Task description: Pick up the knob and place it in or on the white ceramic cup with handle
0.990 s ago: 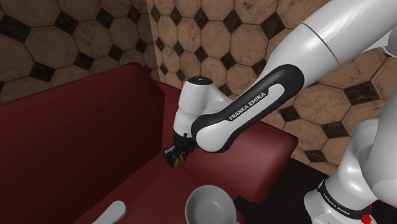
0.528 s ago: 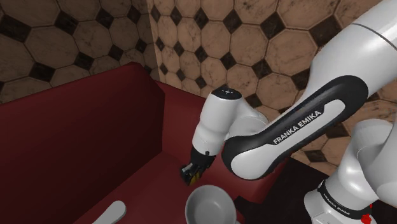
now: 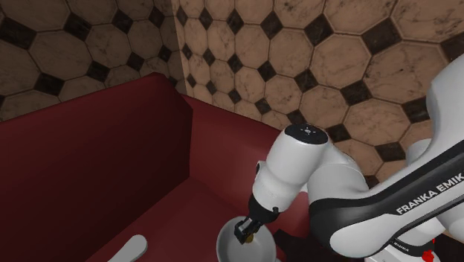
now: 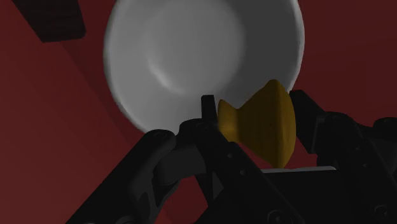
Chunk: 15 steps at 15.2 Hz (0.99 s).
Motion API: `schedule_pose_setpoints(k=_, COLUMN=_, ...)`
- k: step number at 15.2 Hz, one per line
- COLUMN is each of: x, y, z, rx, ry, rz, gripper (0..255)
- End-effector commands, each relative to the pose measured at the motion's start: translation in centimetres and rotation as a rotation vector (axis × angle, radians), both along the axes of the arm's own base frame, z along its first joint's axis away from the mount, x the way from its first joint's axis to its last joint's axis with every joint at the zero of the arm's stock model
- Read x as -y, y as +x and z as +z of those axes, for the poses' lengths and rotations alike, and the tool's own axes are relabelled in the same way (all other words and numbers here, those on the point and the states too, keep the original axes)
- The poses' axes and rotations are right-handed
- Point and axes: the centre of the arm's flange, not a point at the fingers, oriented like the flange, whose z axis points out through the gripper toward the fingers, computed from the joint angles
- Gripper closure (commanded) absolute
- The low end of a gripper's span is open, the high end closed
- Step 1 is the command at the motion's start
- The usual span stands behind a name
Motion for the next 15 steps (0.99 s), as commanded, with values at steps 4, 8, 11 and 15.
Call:
schedule_pose_setpoints(k=4, x=0.1, y=-0.5, z=-2.2, rx=0.000, ry=0.000, rz=-0.001, gripper=255)
schedule_pose_setpoints(k=8, x=0.1, y=-0.5, z=-4.4, rx=0.000, ry=0.000, rz=-0.001, gripper=255)
schedule_pose_setpoints(k=11, x=0.1, y=-0.5, z=-5.9, rx=0.000, ry=0.000, rz=-0.001, gripper=255)
schedule_pose_setpoints(k=15, x=0.1, y=-0.5, z=-6.3, rx=0.000, ry=0.000, rz=-0.001, gripper=255)
